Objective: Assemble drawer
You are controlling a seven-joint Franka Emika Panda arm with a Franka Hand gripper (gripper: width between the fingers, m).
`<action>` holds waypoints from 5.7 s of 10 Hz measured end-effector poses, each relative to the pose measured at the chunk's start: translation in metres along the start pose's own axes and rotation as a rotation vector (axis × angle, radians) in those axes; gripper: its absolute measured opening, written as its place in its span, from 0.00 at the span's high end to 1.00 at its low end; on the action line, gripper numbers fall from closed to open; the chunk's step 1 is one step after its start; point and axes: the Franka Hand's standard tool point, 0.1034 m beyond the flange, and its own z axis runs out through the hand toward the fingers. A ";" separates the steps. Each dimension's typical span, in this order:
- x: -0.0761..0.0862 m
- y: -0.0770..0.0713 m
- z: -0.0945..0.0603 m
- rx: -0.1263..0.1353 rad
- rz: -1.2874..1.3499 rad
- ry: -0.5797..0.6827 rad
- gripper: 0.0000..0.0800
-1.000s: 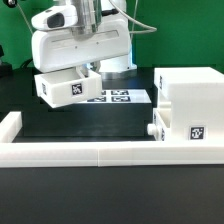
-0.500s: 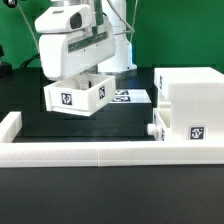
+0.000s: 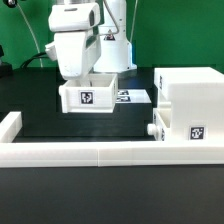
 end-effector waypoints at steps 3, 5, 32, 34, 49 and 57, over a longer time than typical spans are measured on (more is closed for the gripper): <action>0.016 0.018 -0.001 -0.014 -0.052 -0.005 0.95; 0.033 0.034 0.001 -0.019 -0.090 -0.007 0.95; 0.078 0.050 0.013 -0.018 -0.007 0.002 0.94; 0.077 0.050 0.013 -0.018 -0.006 0.001 0.94; 0.091 0.051 0.015 -0.009 -0.078 -0.020 0.94; 0.083 0.055 -0.012 -0.027 -0.066 -0.035 0.21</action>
Offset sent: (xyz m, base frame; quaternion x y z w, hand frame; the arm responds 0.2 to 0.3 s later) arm 0.0420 0.0248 0.0042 -0.0157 -0.0058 -0.0736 0.9971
